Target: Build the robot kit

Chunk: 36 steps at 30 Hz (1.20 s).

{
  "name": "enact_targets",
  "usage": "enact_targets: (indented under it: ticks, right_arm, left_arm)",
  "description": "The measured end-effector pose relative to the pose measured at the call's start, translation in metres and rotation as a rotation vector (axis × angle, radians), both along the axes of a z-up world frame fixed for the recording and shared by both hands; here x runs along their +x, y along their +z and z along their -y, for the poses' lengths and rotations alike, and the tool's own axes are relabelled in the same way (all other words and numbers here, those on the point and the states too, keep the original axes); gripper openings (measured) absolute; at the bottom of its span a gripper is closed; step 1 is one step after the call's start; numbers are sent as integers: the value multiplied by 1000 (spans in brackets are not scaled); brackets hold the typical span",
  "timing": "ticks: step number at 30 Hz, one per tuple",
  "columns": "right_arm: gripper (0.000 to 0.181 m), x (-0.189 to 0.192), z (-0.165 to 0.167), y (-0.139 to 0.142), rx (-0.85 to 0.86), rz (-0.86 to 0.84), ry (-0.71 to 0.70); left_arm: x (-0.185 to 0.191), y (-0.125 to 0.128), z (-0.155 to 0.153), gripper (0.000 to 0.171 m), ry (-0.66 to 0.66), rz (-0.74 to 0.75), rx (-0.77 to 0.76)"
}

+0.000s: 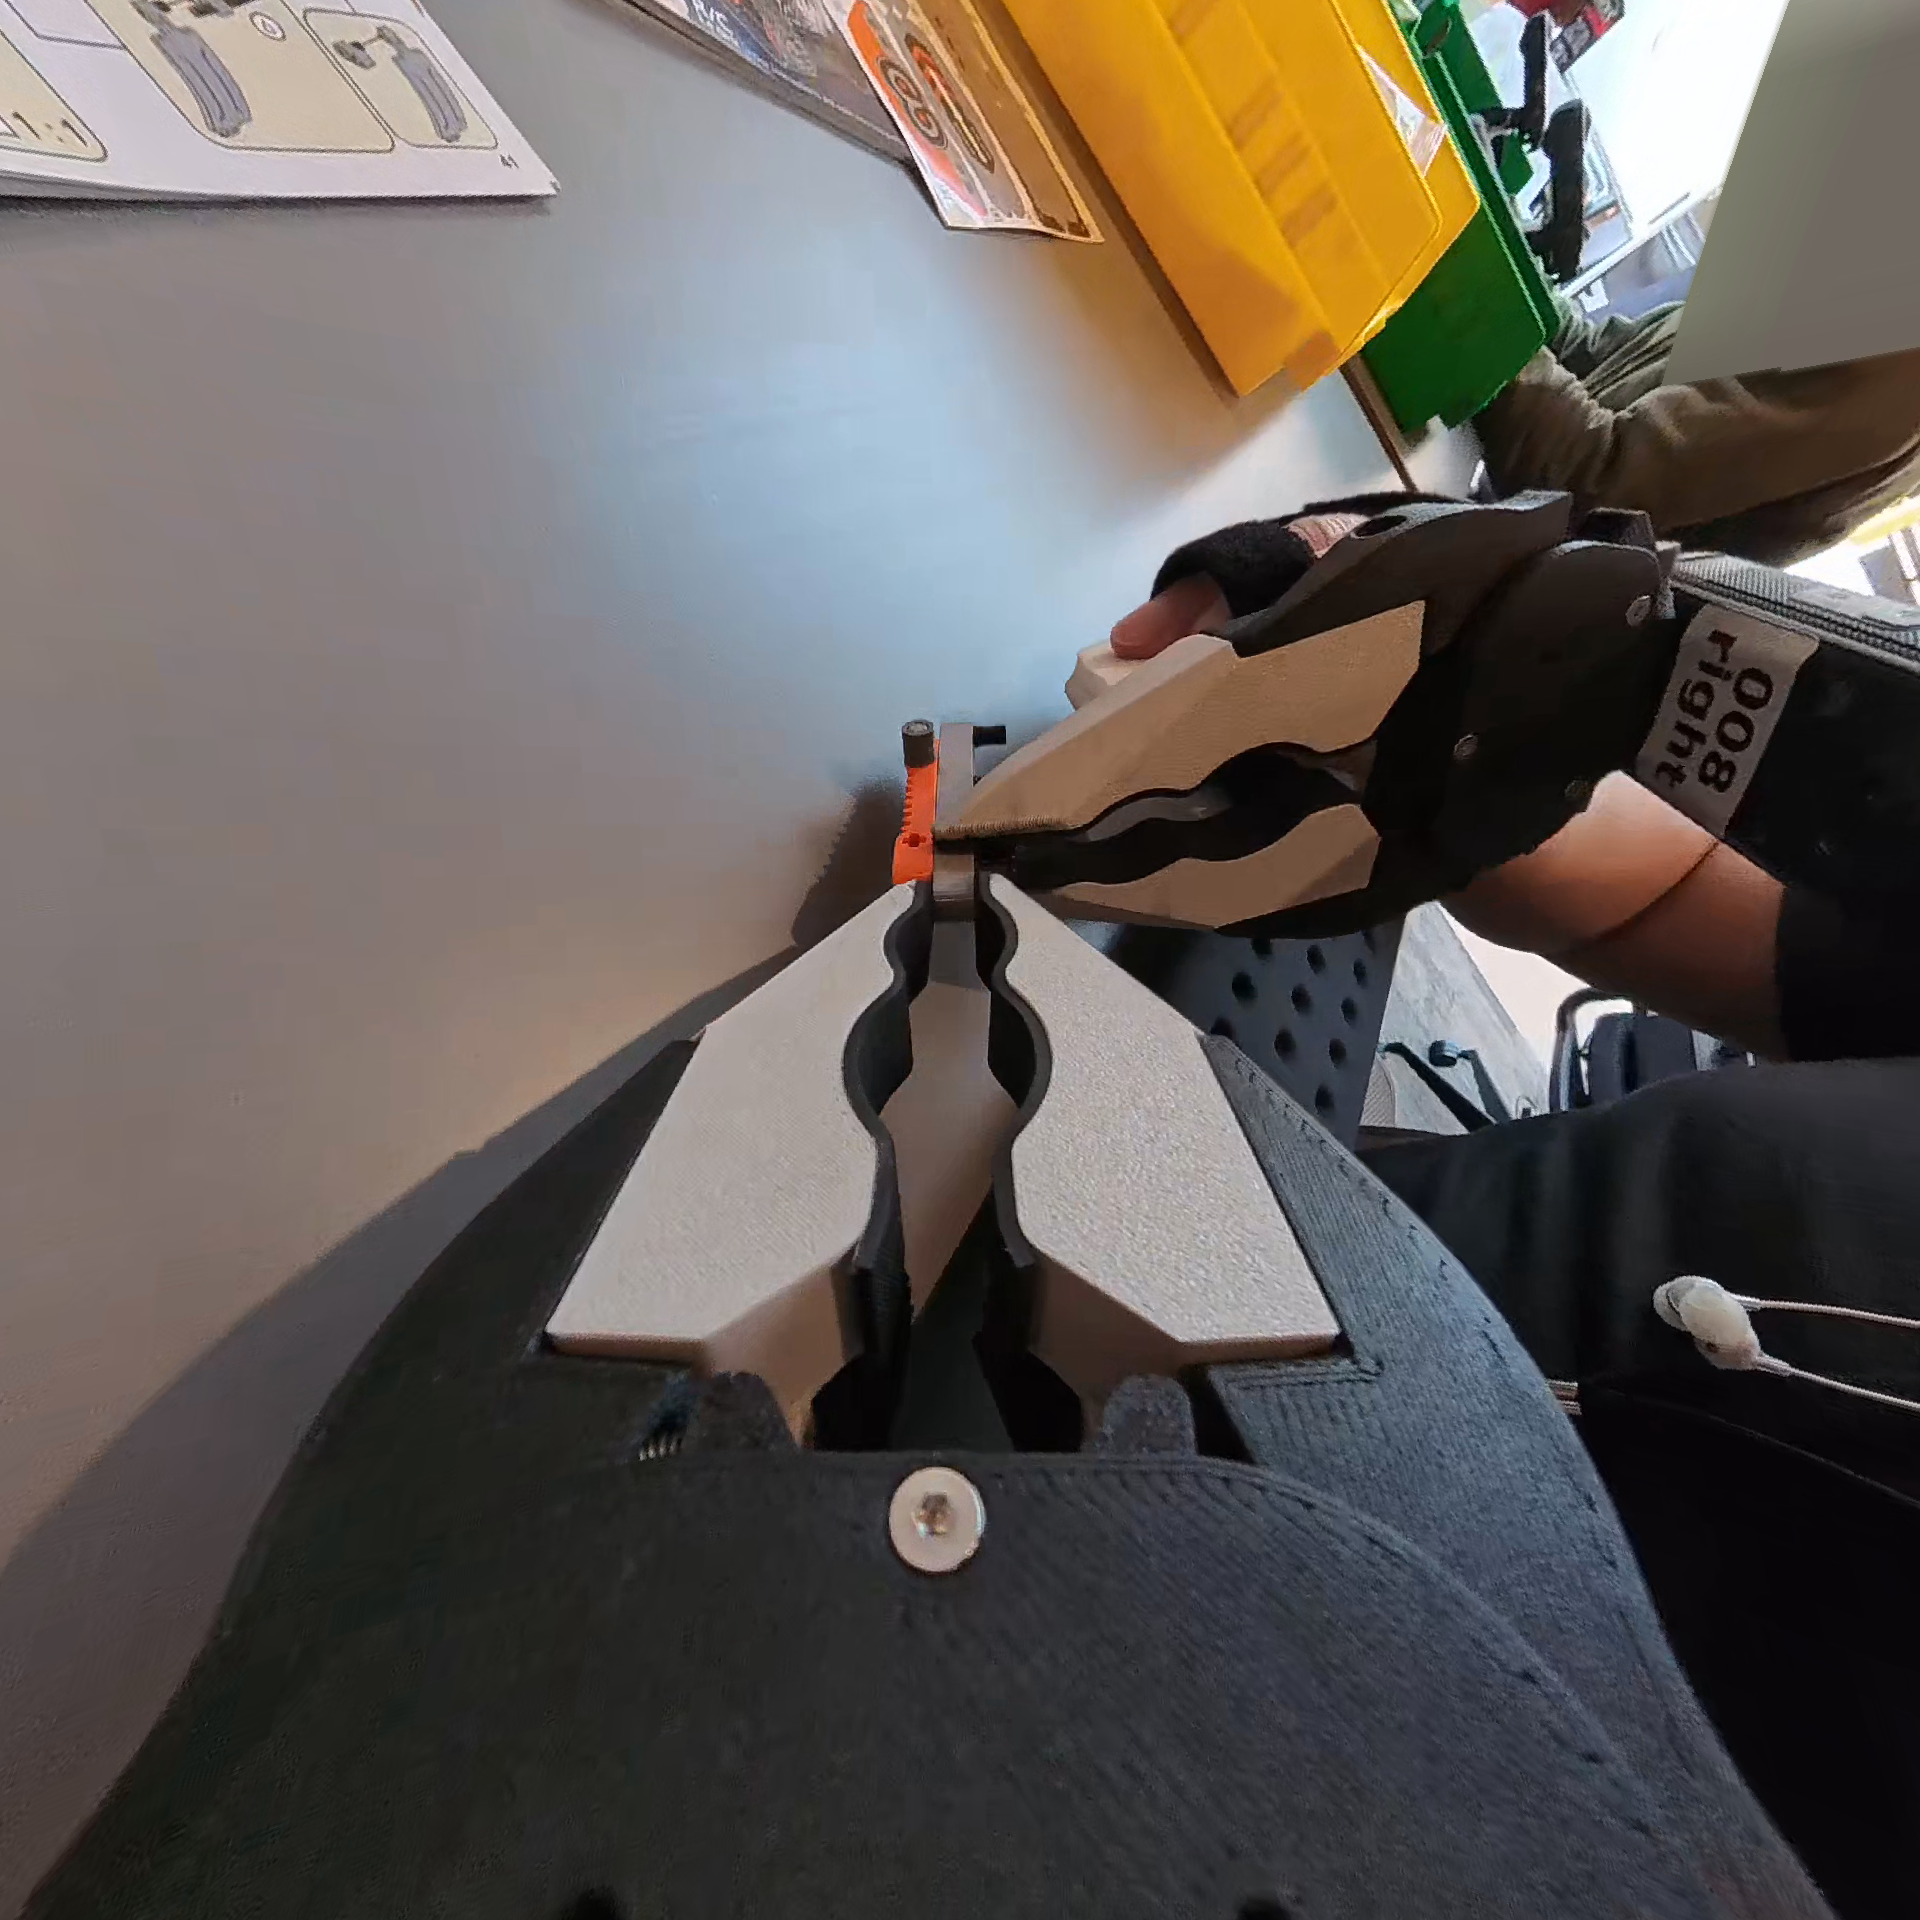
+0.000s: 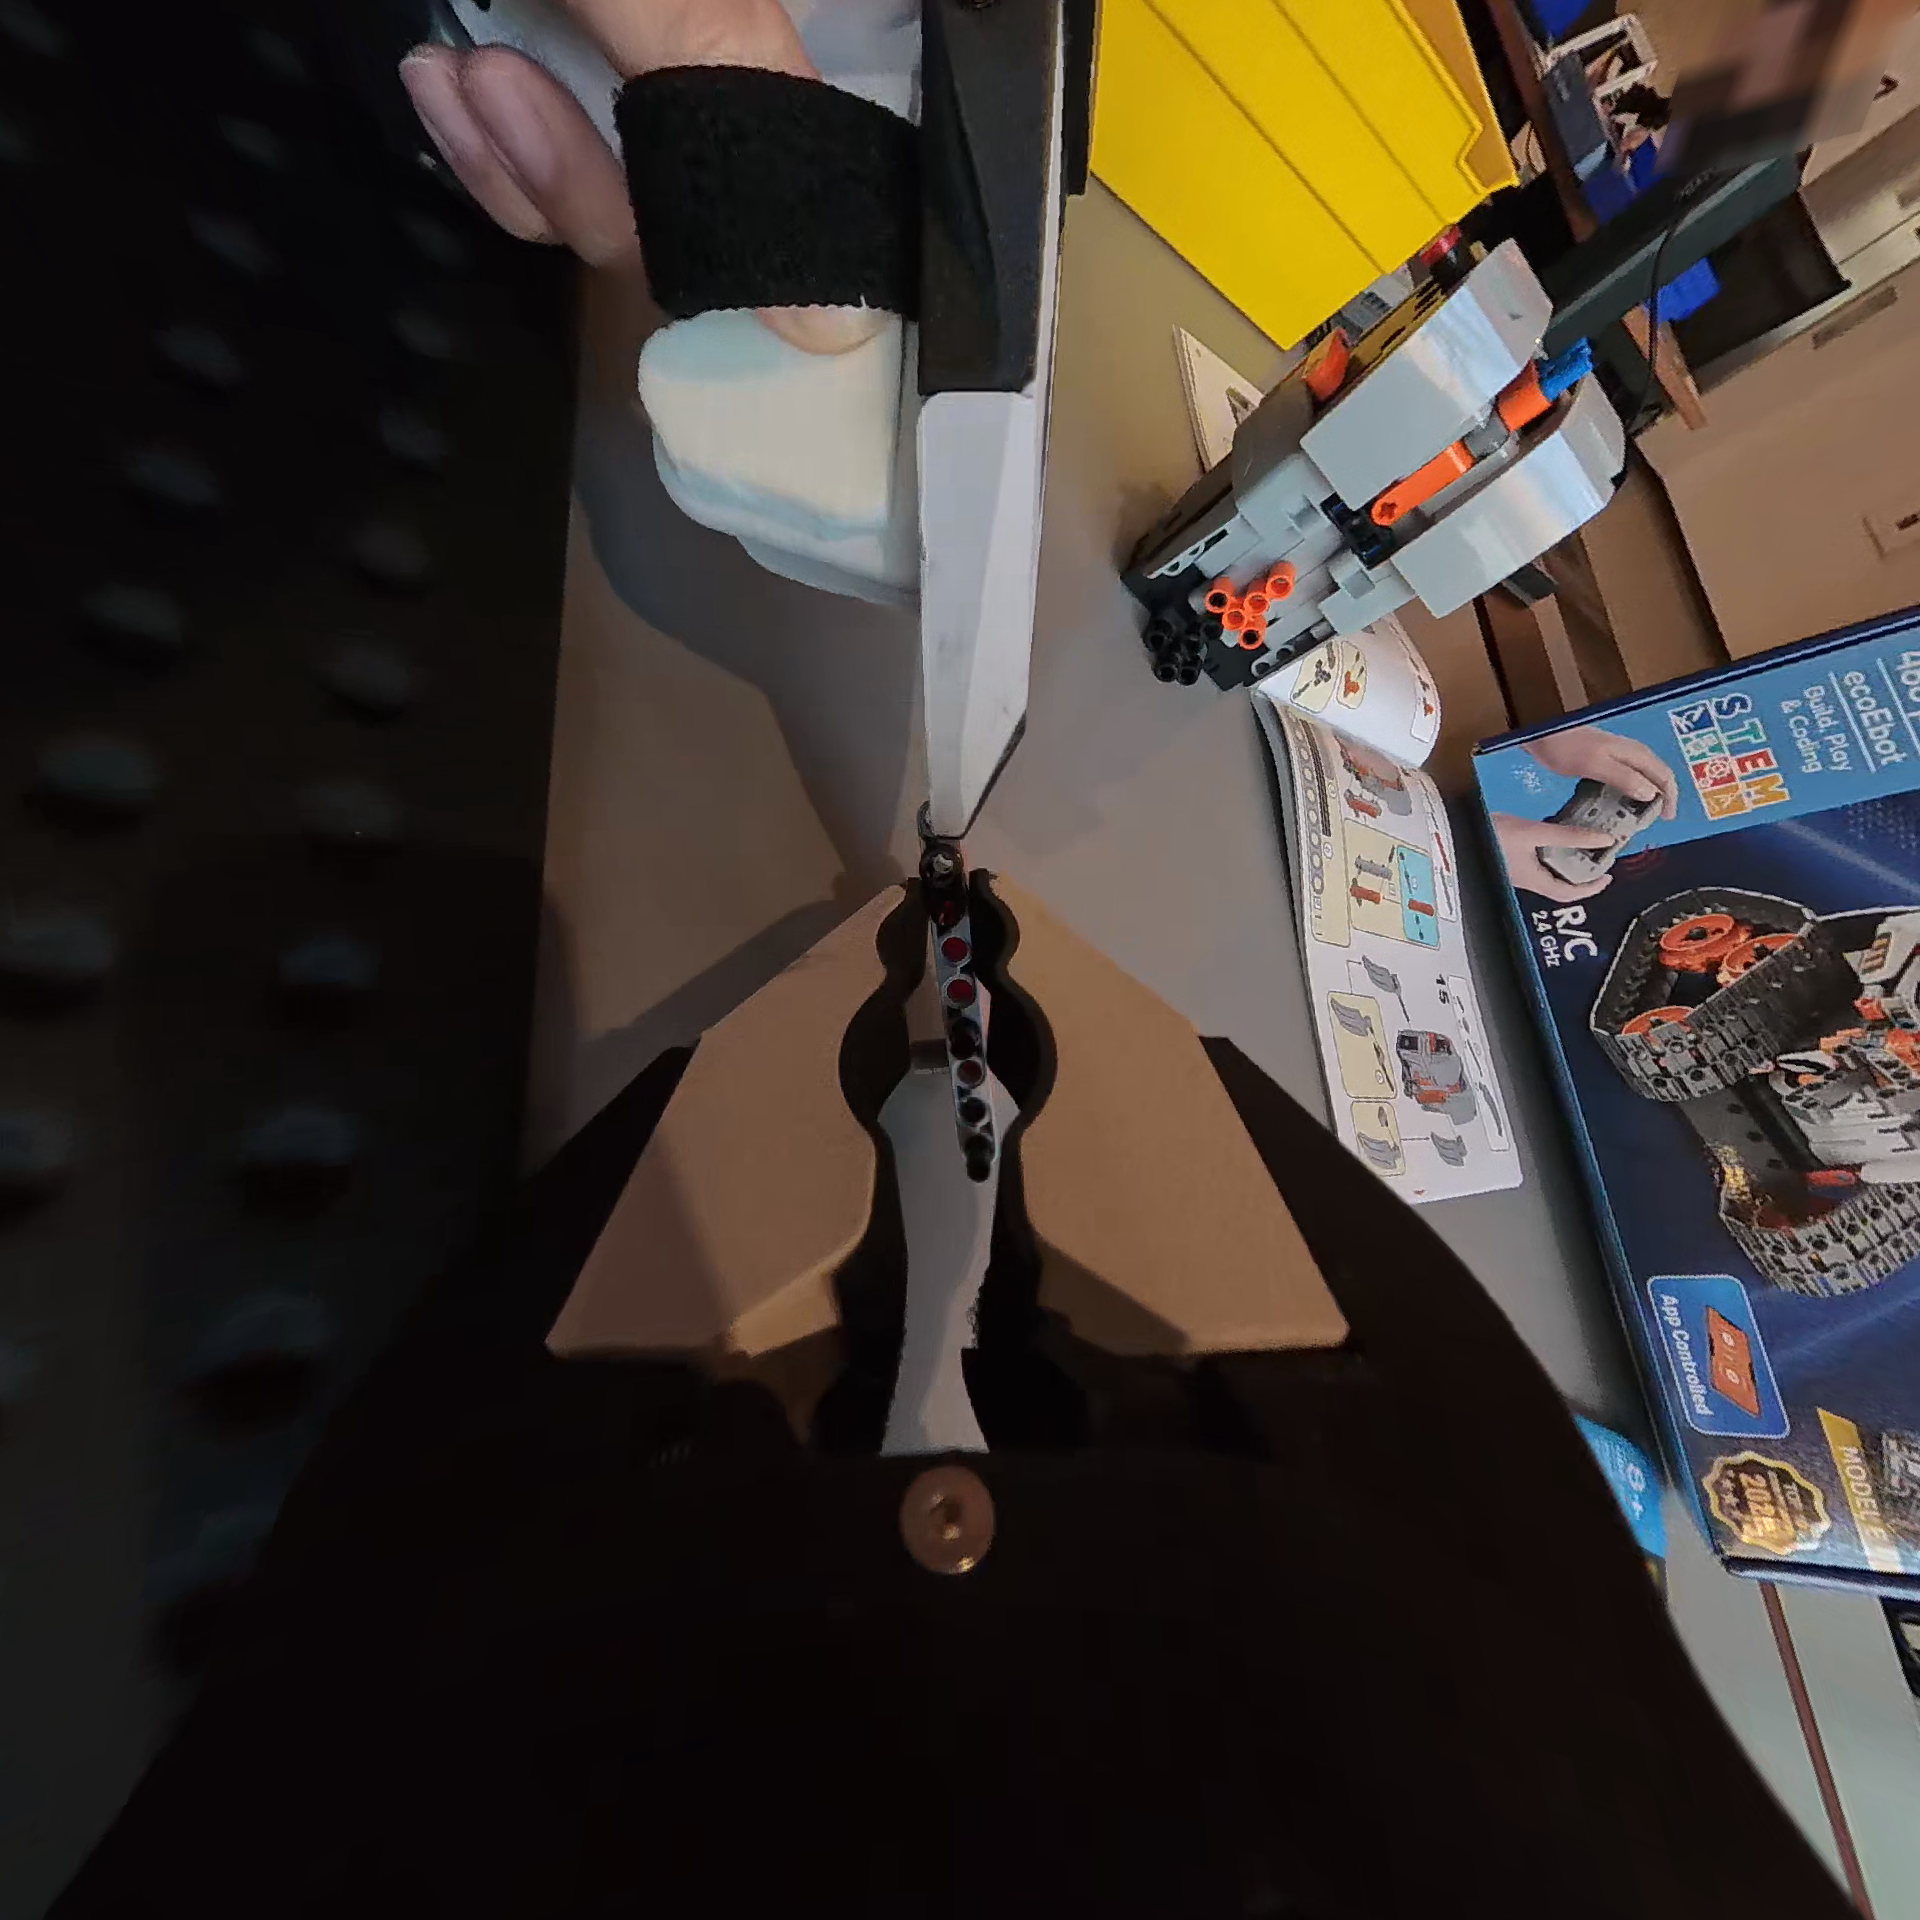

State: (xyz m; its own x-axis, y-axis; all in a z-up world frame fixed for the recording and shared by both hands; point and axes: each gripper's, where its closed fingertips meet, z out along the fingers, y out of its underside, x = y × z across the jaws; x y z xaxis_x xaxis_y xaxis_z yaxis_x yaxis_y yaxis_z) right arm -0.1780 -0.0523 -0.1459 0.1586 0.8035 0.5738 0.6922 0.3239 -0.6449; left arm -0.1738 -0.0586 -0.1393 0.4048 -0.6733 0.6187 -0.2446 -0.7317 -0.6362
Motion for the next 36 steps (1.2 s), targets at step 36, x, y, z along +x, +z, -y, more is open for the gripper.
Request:
enact_targets:
  ticks: [36]
  right_arm:
    - [7, -1, -6, -2, 171, 148, -135]
  left_arm:
    - [-2, -14, -10, 6, 55, -118, 56]
